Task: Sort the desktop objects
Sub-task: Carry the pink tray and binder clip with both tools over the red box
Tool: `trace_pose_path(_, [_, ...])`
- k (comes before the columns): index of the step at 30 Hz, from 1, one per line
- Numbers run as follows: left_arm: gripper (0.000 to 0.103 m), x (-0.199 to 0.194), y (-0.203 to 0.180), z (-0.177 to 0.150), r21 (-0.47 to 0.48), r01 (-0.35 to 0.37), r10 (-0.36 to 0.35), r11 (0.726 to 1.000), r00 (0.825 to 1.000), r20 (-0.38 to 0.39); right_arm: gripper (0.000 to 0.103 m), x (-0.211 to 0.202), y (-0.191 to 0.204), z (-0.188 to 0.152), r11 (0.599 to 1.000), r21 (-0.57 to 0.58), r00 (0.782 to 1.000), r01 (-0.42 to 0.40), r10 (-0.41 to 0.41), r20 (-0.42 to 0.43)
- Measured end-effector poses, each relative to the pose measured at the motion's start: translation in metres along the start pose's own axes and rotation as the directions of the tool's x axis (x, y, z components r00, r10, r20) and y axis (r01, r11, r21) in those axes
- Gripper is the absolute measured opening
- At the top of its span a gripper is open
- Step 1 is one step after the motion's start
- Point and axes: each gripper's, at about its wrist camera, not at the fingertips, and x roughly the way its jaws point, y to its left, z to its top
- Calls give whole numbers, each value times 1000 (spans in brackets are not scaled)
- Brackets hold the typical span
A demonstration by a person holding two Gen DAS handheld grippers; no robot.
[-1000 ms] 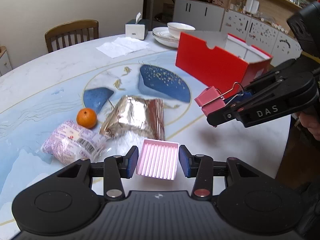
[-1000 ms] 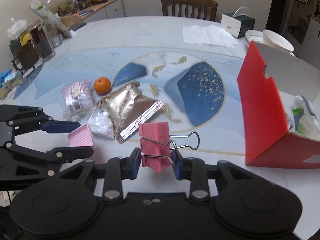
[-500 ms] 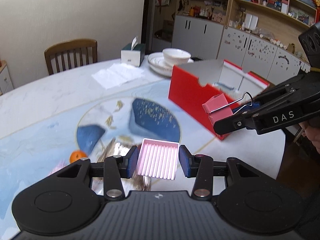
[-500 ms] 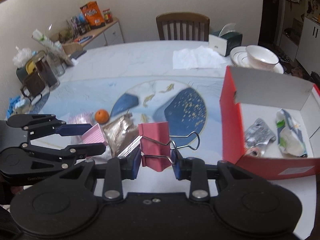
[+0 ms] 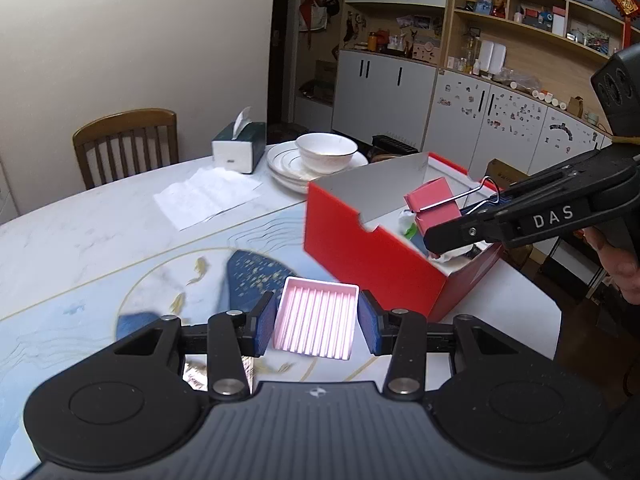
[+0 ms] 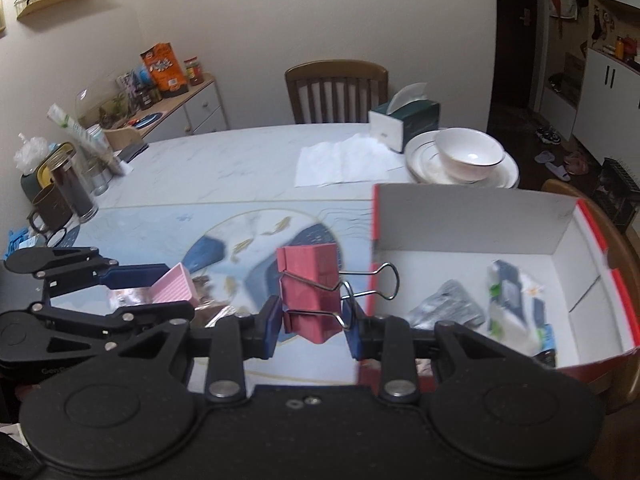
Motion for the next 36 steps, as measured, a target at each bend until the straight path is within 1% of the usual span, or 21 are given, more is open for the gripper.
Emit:
trace_pose_path(9, [42, 27, -33, 24, 28, 7, -7, 1000, 1000, 0, 31, -5, -52, 6, 1000, 20, 1000, 15, -16, 25])
trace_pose_path(23, [42, 67, -84, 59, 100, 28, -27, 995, 1000, -10, 31, -5, -118, 4, 998, 37, 999, 41, -42, 23])
trace_pose_path(29, [42, 88, -99, 72, 130, 48, -44, 990, 998, -33, 31, -5, -143, 3, 997, 51, 998, 65, -66, 23])
trace_pose_path(36, [43, 122, -114, 81, 165, 73, -59, 984, 994, -88, 32, 4, -171, 2, 993, 80, 996, 85, -85, -5])
